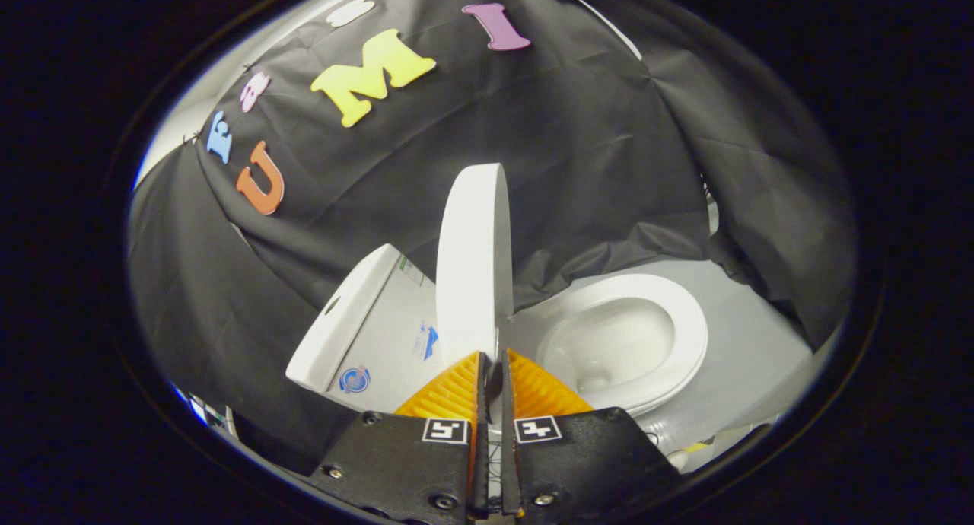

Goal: Open the toilet lid.

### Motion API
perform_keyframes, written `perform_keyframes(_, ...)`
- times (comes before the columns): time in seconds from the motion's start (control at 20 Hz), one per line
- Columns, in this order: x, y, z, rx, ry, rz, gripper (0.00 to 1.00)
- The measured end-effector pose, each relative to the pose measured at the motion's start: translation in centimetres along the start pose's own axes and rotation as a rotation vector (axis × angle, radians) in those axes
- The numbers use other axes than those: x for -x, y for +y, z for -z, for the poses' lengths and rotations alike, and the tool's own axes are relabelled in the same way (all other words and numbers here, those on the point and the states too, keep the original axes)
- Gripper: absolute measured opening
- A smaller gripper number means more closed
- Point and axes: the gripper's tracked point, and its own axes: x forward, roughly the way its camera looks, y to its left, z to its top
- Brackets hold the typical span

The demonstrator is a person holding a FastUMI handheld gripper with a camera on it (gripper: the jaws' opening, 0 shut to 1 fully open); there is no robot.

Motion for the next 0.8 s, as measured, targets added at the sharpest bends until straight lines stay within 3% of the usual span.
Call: perform_keyframes(0.8,-1.9,8.8,1.4,0.167,0.002,-0.025,0.12)
